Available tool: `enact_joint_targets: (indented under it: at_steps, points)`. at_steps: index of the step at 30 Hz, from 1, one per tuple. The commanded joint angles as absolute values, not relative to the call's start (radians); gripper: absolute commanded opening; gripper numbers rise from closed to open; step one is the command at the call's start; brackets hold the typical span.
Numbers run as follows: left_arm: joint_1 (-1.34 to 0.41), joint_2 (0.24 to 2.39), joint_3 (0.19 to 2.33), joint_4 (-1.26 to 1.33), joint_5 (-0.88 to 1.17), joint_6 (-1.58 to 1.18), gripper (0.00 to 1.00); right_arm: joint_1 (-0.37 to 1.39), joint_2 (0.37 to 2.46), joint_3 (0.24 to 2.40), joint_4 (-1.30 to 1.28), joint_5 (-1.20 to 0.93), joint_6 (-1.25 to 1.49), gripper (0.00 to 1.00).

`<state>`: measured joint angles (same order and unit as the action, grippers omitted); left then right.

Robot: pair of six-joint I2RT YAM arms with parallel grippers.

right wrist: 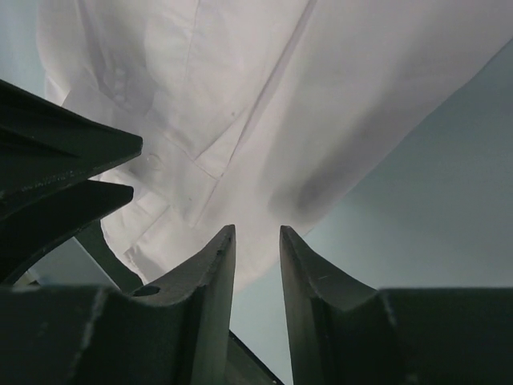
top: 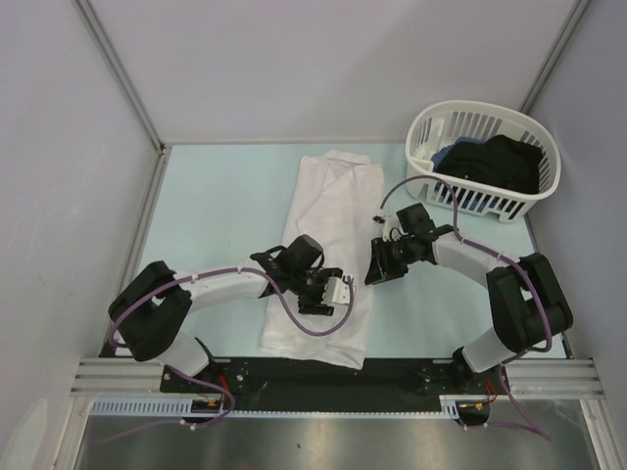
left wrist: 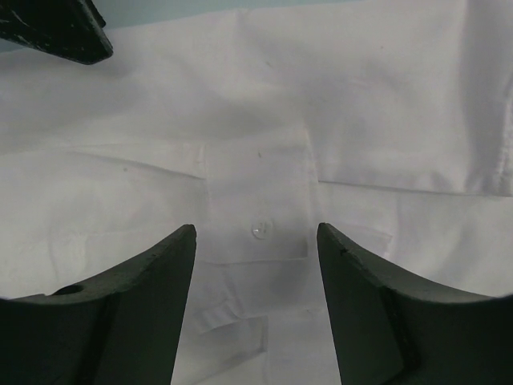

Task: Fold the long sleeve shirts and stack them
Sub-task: Fold the shirt

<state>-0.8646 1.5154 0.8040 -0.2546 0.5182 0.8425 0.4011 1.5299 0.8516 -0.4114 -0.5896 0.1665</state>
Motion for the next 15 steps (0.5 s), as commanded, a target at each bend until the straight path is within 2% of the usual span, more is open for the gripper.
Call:
enact_joint_targets:
  at_steps: [1,8,10,15]
  points:
    - [-0.884,1.539,0.867,-0.362,0.506,0.896,0.68,0.39,1.557,0.917,-0.364,-0.58,0.187,0.32]
    - [-0.913,1.617,0.908,-0.451,0.466,0.922,0.67,0.387,1.6,0.959,-0.339,-0.571,0.175,0.31]
    - [-0.913,1.638,0.926,-0.451,0.447,0.907,0.63,0.384,1.618,0.968,-0.331,-0.558,0.164,0.32]
    - [-0.911,1.611,0.907,-0.425,0.446,0.891,0.42,0.377,1.67,1.009,-0.344,-0.54,0.149,0.32]
